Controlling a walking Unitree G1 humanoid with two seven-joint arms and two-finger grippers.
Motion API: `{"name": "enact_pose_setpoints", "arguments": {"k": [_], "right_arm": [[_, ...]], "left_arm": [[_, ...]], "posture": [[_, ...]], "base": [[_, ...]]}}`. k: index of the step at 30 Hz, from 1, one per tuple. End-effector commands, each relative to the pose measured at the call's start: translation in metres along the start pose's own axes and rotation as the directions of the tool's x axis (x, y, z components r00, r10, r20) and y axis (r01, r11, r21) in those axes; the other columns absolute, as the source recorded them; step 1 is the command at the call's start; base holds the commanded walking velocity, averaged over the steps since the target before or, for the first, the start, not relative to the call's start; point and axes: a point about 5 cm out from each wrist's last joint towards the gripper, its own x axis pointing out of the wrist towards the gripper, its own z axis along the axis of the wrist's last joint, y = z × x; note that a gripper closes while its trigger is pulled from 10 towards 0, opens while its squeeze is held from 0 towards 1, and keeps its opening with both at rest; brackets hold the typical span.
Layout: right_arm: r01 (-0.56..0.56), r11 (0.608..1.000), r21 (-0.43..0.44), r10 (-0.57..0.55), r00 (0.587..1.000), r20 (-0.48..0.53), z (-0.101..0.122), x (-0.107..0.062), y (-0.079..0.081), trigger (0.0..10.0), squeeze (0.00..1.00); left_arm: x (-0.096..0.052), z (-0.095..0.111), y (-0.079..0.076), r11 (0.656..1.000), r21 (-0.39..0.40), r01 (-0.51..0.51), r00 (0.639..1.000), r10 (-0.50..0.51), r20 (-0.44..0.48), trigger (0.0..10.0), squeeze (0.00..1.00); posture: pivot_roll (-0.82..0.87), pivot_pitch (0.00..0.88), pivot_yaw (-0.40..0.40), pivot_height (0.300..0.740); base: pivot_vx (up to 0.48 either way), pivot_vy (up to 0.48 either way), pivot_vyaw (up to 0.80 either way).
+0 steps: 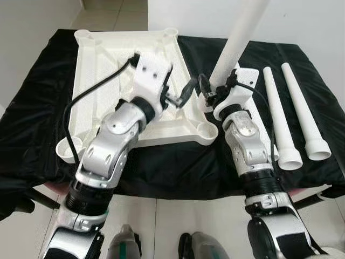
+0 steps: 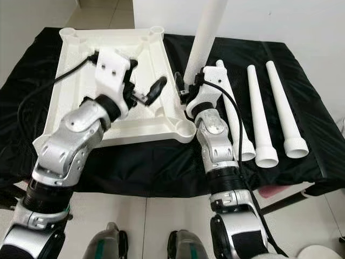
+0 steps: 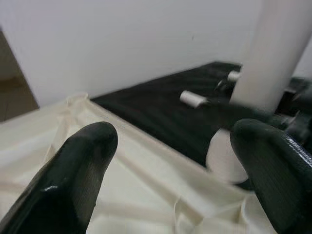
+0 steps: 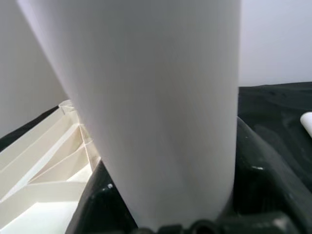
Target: Building children table
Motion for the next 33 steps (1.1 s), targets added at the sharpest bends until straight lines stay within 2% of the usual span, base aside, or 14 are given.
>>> {"name": "enact_pose_setpoints", "arguments": {"k": [1, 3, 6, 7, 8, 10, 14, 17, 20, 22, 33], "right_arm": [[-0.027, 1.000, 0.006, 0.027, 0.999, 0.020, 0.005, -0.001, 0.003, 10.0, 0.00], [-0.045, 0.999, 0.003, 0.045, 0.999, 0.021, 0.004, -0.004, 0.006, 10.0, 0.00], [-0.070, 0.998, 0.006, 0.070, 0.997, -0.018, -0.007, -0.011, 0.011, 10.0, 0.00], [-0.070, 0.998, 0.006, 0.070, 0.997, -0.018, -0.007, -0.011, 0.011, 10.0, 0.00], [-0.070, 0.997, 0.013, 0.070, 0.997, -0.030, -0.009, -0.013, 0.011, 10.0, 0.00], [-0.069, 0.998, 0.015, 0.069, 0.997, -0.031, -0.008, -0.013, 0.011, 10.0, 0.00], [-0.061, 0.998, 0.018, 0.061, 0.997, -0.035, -0.009, -0.014, 0.009, 10.0, 0.00], [-0.057, 0.998, 0.018, 0.058, 0.998, -0.040, -0.009, -0.015, 0.007, 10.0, 0.00], [-0.055, 0.998, 0.018, 0.056, 0.997, -0.046, -0.008, -0.016, 0.006, 10.0, 0.00], [-0.050, 0.999, 0.016, 0.051, 0.997, -0.055, -0.008, -0.019, 0.004, 10.0, 0.00], [-0.077, 0.997, 0.004, 0.077, 0.993, -0.088, -0.003, -0.029, 0.005, 10.0, 0.00]], "left_arm": [[-0.001, 0.000, -0.001, 1.000, 0.011, -0.001, 1.000, 0.001, 0.012, 10.0, 0.00], [-0.004, -0.008, 0.000, 1.000, -0.002, -0.011, 1.000, 0.011, -0.011, 10.0, 0.00], [-0.014, -0.035, 0.000, 0.999, 0.027, -0.027, 0.995, 0.029, -0.095, 10.0, 0.00], [-0.014, -0.035, 0.000, 0.999, 0.027, -0.027, 0.995, 0.029, -0.095, 10.0, 0.00], [-0.019, -0.045, 0.000, 0.999, 0.031, -0.041, 0.992, 0.045, -0.120, 10.0, 0.00], [-0.021, -0.048, 0.000, 0.998, 0.033, -0.050, 0.991, 0.054, -0.122, 10.0, 0.00], [-0.027, -0.063, 0.007, 0.989, 0.015, -0.145, 0.985, 0.146, -0.093, 10.0, 0.00], [-0.034, -0.073, 0.003, 0.987, 0.012, -0.160, 0.984, 0.161, -0.080, 10.0, 0.00], [-0.037, -0.074, -0.001, 0.990, 0.047, -0.135, 0.988, 0.138, -0.071, 10.0, 0.00], [-0.039, -0.073, -0.008, 0.995, 0.062, -0.084, 0.994, 0.088, -0.062, 10.0, 0.00], [-0.040, -0.068, -0.015, 0.998, 0.057, -0.007, 0.999, 0.009, -0.034, 10.0, 0.00]], "posture": [[-0.06, 0.013, -0.024, 0.740], [-0.06, 0.016, -0.025, 0.740], [-0.06, 0.024, -0.028, 0.740], [-0.06, 0.024, -0.028, 0.740], [-0.06, 0.026, -0.026, 0.740], [-0.06, 0.026, -0.026, 0.740], [-0.05, 0.028, -0.025, 0.740], [-0.06, 0.033, -0.022, 0.740], [-0.06, 0.033, -0.022, 0.740], [-0.07, 0.039, -0.024, 0.740], [-0.07, 0.050, -0.030, 0.740]], "base": [[0.000, 0.000, 0.00], [0.000, 0.000, 0.00], [0.000, 0.000, 0.00], [0.000, 0.000, 0.00], [0.000, 0.000, 0.00], [0.000, 0.000, 0.00], [0.000, 0.000, 0.00], [0.000, 0.000, 0.00], [0.000, 0.000, 0.00], [0.000, 0.000, 0.00], [0.000, 0.000, 0.00]]}}
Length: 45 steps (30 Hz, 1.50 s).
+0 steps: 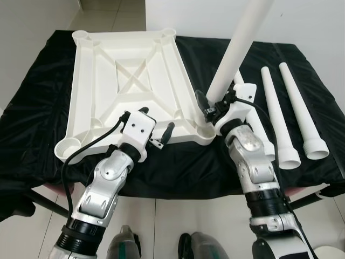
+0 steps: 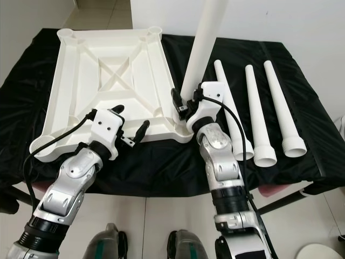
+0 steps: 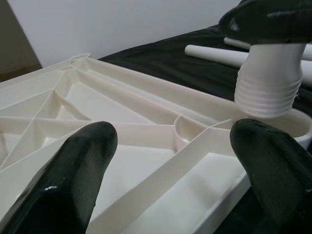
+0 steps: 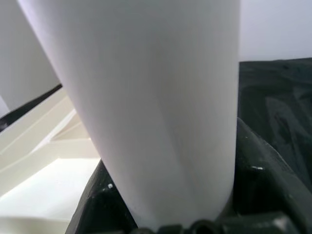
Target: Building children table
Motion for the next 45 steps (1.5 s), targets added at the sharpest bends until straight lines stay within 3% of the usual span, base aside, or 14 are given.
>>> {"name": "enact_pose_setpoints", "arguments": {"k": [1, 17, 36, 39, 45], "right_arm": [[-0.014, 1.000, 0.005, 0.014, 1.000, -0.001, 0.002, -0.002, 0.002, 10.0, 0.00], [-0.035, 0.999, 0.016, 0.036, 0.994, -0.102, -0.021, -0.009, 0.008, 10.0, 0.00], [-0.181, 0.980, -0.082, 0.160, 0.964, -0.211, -0.041, -0.023, 0.015, 10.0, 0.00], [-0.183, 0.980, -0.074, 0.164, 0.963, -0.214, -0.043, -0.023, 0.016, 10.0, 0.00], [-0.068, 0.994, 0.090, 0.087, 0.968, -0.236, -0.049, -0.023, 0.005, 10.0, 0.00]], "left_arm": [[-0.001, 0.001, -0.004, 1.000, 0.003, 0.022, 1.000, -0.022, 0.014, 10.0, 0.00], [-0.002, 0.009, -0.010, 0.997, 0.021, 0.073, 0.996, -0.073, 0.043, 10.0, 0.00], [-0.004, 0.011, -0.013, 0.995, 0.015, 0.100, 0.994, -0.100, 0.047, 10.0, 0.00], [-0.004, 0.012, -0.013, 0.995, 0.013, 0.101, 0.994, -0.101, 0.047, 10.0, 0.00], [-0.005, 0.013, -0.014, 0.994, 0.011, 0.108, 0.993, -0.108, 0.049, 10.0, 0.00]], "posture": [[-0.07, 0.050, -0.030, 0.740], [-0.06, 0.042, -0.038, 0.740], [-0.05, 0.032, -0.031, 0.740], [-0.05, 0.032, -0.031, 0.740], [-0.05, 0.036, -0.027, 0.740]], "base": [[0.000, 0.000, 0.00], [0.000, 0.000, 0.00], [0.000, 0.000, 0.00], [0.000, 0.000, 0.00], [0.000, 0.000, 0.00]]}}
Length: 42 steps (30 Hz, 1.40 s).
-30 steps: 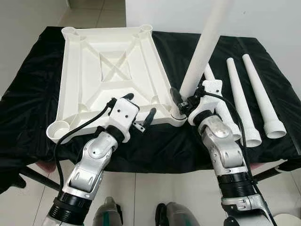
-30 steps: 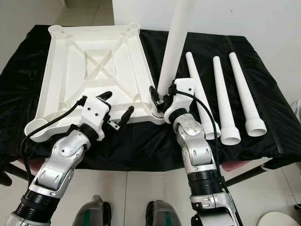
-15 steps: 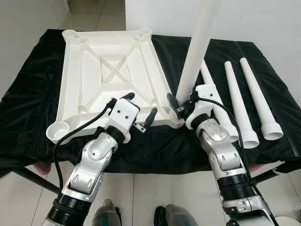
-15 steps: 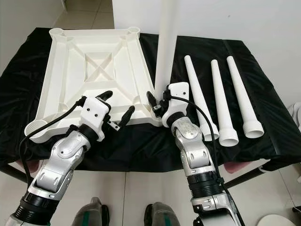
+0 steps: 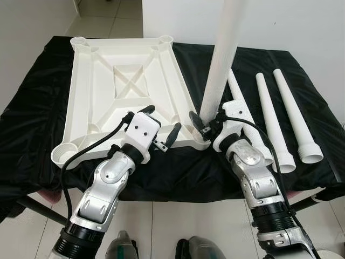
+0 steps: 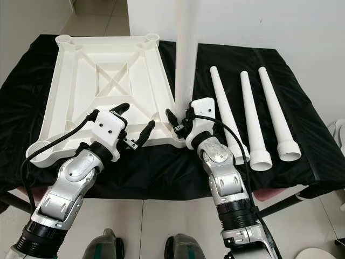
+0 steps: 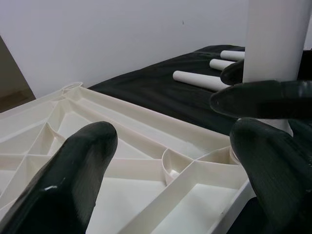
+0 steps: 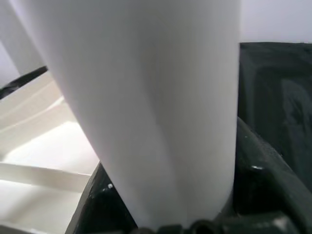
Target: Building children table
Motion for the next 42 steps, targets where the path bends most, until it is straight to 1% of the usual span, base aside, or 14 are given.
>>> {"name": "enact_pose_setpoints", "arguments": {"k": [1, 2, 3, 5, 13, 14, 16, 19, 21, 25, 30, 34, 40, 42], "right_arm": [[0.037, 0.995, 0.097, -0.026, 0.993, -0.111, -0.023, -0.004, -0.003, 10.0, 0.00], [0.071, 0.987, 0.145, -0.053, 0.991, -0.121, -0.025, -0.003, -0.008, 10.0, 0.00], [0.071, 0.987, 0.145, -0.053, 0.991, -0.121, -0.025, -0.003, -0.008, 10.0, 0.00], [0.119, 0.972, 0.205, -0.091, 0.986, -0.139, -0.026, -0.002, -0.015, 10.0, 0.00], [0.147, 0.958, 0.246, -0.110, 0.982, -0.156, -0.027, 0.000, -0.019, 10.0, 0.00], [0.159, 0.945, 0.286, -0.115, 0.979, -0.165, -0.028, 0.001, -0.019, 10.0, 0.00], [0.163, 0.942, 0.293, -0.118, 0.979, -0.166, -0.027, 0.002, -0.020, 10.0, 0.00], [0.162, 0.943, 0.291, -0.118, 0.979, -0.164, -0.026, 0.002, -0.020, 10.0, 0.00], [0.150, 0.956, 0.250, -0.116, 0.983, -0.145, -0.024, 0.003, -0.017, 10.0, 0.00], [0.151, 0.962, 0.229, -0.123, 0.983, -0.133, -0.023, 0.003, -0.015, 10.0, 0.00], [0.189, 0.966, 0.174, -0.181, 0.982, -0.062, -0.014, 0.009, -0.005, 10.0, 0.00], [0.209, 0.963, 0.168, -0.204, 0.978, -0.044, -0.011, 0.011, -0.003, 10.0, 0.00], [0.390, 0.902, 0.186, -0.394, 0.919, -0.017, -0.008, 0.022, -0.004, 10.0, 0.00], [0.394, 0.900, 0.186, -0.398, 0.917, -0.017, -0.008, 0.023, -0.004, 10.0, 0.00]], "left_arm": [[-0.001, 0.001, -0.007, 0.997, -0.014, 0.071, 0.997, -0.071, 0.002, 10.0, 0.00], [0.000, 0.002, -0.007, 0.997, -0.013, 0.072, 0.997, -0.072, 0.003, 10.0, 0.00], [0.000, 0.002, -0.007, 0.997, -0.013, 0.072, 0.997, -0.072, 0.003, 10.0, 0.00], [0.000, 0.003, -0.008, 0.997, -0.013, 0.073, 0.997, -0.072, 0.006, 10.0, 0.00], [0.000, 0.004, -0.008, 0.997, -0.013, 0.071, 0.997, -0.071, 0.009, 10.0, 0.00], [0.000, 0.004, -0.008, 0.997, -0.013, 0.071, 0.997, -0.071, 0.009, 10.0, 0.00], [-0.001, 0.005, -0.008, 0.997, -0.013, 0.071, 0.997, -0.071, 0.010, 10.0, 0.00], [-0.001, 0.005, -0.008, 0.997, -0.014, 0.071, 0.997, -0.071, 0.010, 10.0, 0.00], [-0.001, 0.006, -0.008, 0.997, -0.017, 0.071, 0.997, -0.071, 0.009, 10.0, 0.00], [-0.002, 0.006, -0.008, 0.997, -0.017, 0.071, 0.997, -0.070, 0.007, 10.0, 0.00], [-0.001, 0.006, -0.007, 0.998, -0.020, 0.064, 0.998, -0.064, 0.002, 10.0, 0.00], [-0.001, 0.006, -0.007, 0.998, -0.019, 0.063, 0.998, -0.063, 0.001, 10.0, 0.00], [0.000, 0.007, -0.007, 0.998, -0.022, 0.058, 0.998, -0.058, 0.005, 10.0, 0.00], [0.000, 0.007, -0.007, 0.998, -0.022, 0.058, 0.998, -0.058, 0.005, 10.0, 0.00]], "posture": [[-0.05, 0.036, -0.027, 0.740], [-0.05, 0.036, -0.027, 0.740], [-0.05, 0.036, -0.027, 0.740], [-0.05, 0.038, -0.028, 0.740], [-0.05, 0.041, -0.029, 0.740], [-0.05, 0.043, -0.029, 0.740], [-0.05, 0.048, -0.028, 0.740], [-0.05, 0.047, -0.027, 0.740], [-0.05, 0.057, -0.029, 0.740], [-0.05, 0.062, -0.028, 0.740], [-0.05, 0.067, -0.029, 0.740], [-0.05, 0.067, -0.029, 0.740], [-0.04, 0.065, -0.032, 0.740], [-0.04, 0.065, -0.032, 0.740]], "base": [[0.000, 0.000, 0.00], [0.000, 0.000, 0.00], [0.000, 0.000, 0.00], [0.000, 0.000, 0.00], [0.000, 0.000, 0.00], [0.000, 0.000, 0.00], [0.000, 0.000, 0.00], [0.000, 0.000, 0.00], [0.000, 0.000, 0.00], [0.000, 0.000, 0.00], [0.000, 0.000, 0.00], [0.000, 0.000, 0.00], [0.000, 0.000, 0.00], [0.000, 0.000, 0.00]]}}
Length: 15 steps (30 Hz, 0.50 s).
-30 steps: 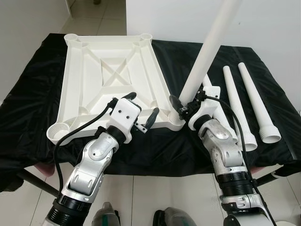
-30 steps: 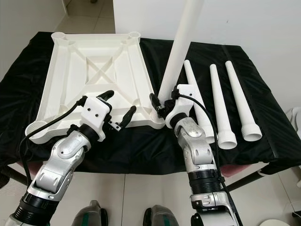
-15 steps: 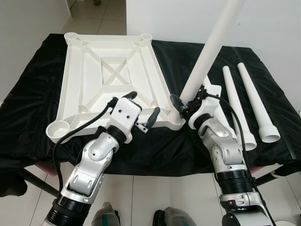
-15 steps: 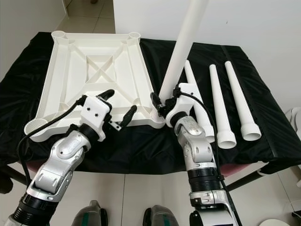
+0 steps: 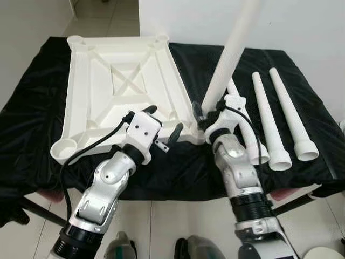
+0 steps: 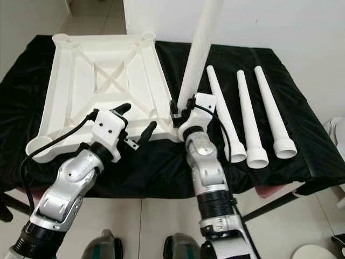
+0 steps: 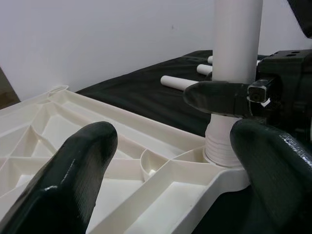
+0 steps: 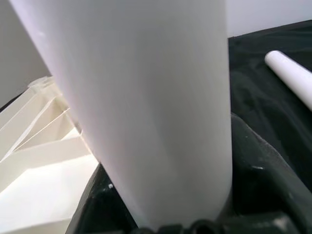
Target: Building children table
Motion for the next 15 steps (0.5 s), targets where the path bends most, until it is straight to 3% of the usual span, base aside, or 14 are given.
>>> {"name": "enact_pose_setpoints", "arguments": {"k": [1, 7, 15], "right_arm": [[0.121, 0.992, 0.023, -0.120, 0.992, -0.023, -0.007, 0.003, -0.011, 10.0, 0.00], [0.273, 0.962, 0.004, -0.273, 0.961, 0.035, -0.003, 0.013, -0.003, 10.0, 0.00], [0.241, 0.970, 0.034, -0.241, 0.971, -0.010, -0.012, 0.018, 0.014, 10.0, 0.00]], "left_arm": [[0.001, 0.002, -0.004, 0.999, 0.005, 0.043, 0.999, -0.043, -0.002, 10.0, 0.00], [0.001, 0.002, -0.003, 0.999, 0.000, 0.040, 0.999, -0.040, -0.002, 10.0, 0.00], [0.001, 0.002, -0.004, 0.999, -0.005, 0.038, 0.999, -0.038, -0.001, 10.0, 0.00]], "posture": [[-0.04, 0.065, -0.029, 0.740], [-0.04, 0.068, -0.029, 0.740], [-0.04, 0.067, -0.032, 0.740]], "base": [[0.000, 0.000, 0.00], [0.000, 0.000, 0.00], [0.000, 0.000, 0.00]]}}
